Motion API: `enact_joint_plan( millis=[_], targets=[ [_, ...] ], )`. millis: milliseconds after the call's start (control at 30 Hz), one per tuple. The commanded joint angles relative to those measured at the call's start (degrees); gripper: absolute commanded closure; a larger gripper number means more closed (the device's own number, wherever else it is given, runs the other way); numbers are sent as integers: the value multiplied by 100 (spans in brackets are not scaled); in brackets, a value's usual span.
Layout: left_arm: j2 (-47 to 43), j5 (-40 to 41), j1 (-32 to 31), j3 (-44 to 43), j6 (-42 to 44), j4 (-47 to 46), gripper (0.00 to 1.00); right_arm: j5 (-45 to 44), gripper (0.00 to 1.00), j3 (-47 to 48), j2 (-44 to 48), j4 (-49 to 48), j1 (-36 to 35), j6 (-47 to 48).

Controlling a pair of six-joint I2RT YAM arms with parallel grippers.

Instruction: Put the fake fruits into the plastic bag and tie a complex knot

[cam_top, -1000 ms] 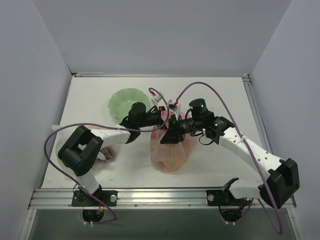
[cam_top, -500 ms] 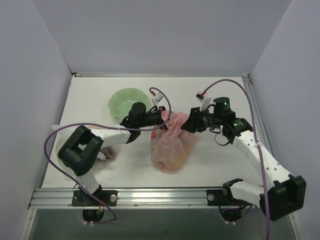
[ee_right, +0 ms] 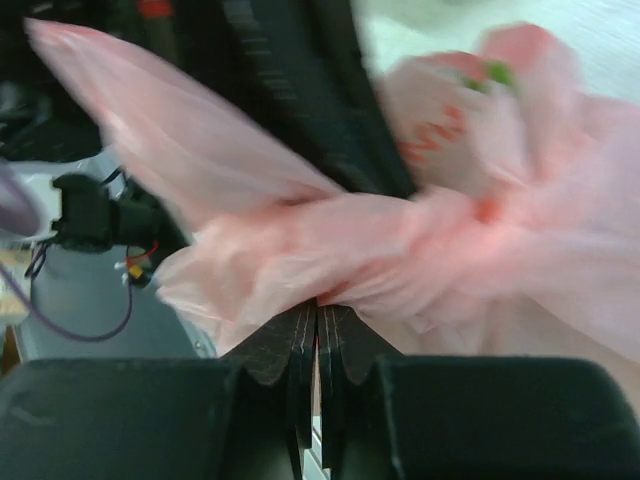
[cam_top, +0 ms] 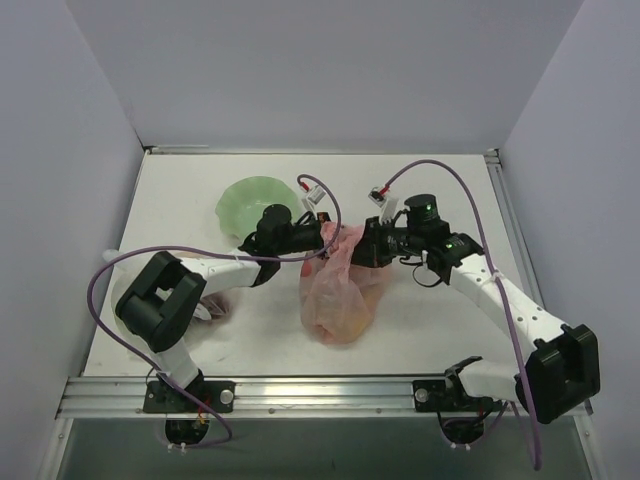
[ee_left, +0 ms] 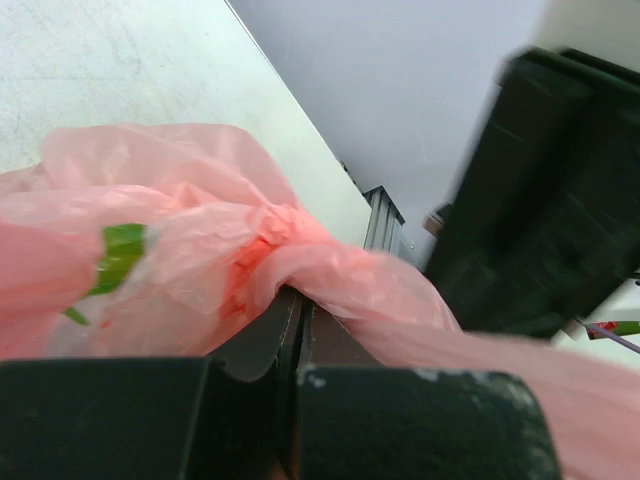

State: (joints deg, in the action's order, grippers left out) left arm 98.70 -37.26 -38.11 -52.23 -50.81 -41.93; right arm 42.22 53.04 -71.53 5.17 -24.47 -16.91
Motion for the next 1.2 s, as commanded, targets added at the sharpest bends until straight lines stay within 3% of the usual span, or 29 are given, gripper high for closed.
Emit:
enact_joint_plan(
  millis=[0,200,333,433,467,567,633,733,767,967,1167],
  targets=[
    [-17,131,-21,-139,18,-175,100,691,100,128,245,-630,-671,-6],
    [18,210,-13,-200,-105,-254,100,806,100,-135,16,-1044,-972,-199],
    [-43,105,14,-156,-210,-307,100,840,100,-188,86,-599,-754,169],
    [-122,-9,23,-51,-298,-508,100,972,74,-57,323,261,-359,635],
    [-131,-88,14,-16,-324,-552,100,1051,57,-4,541,422,-252,688],
    [-175,-194,14,63,-377,-632,100,1201,48,162,1059,757,335,601],
    [-210,-273,14,90,-377,-676,100,1323,53,259,1211,862,565,531],
    [-219,-344,5,81,-351,-711,100,1071,75,330,1220,872,838,609],
    [-210,-353,5,90,-351,-711,100,939,86,304,1090,889,847,662],
    [-166,-519,14,-24,-386,-729,100,745,97,128,517,898,488,768],
    [-149,-634,-12,11,-483,-843,100,-37,89,-92,456,442,-23,794]
  ],
)
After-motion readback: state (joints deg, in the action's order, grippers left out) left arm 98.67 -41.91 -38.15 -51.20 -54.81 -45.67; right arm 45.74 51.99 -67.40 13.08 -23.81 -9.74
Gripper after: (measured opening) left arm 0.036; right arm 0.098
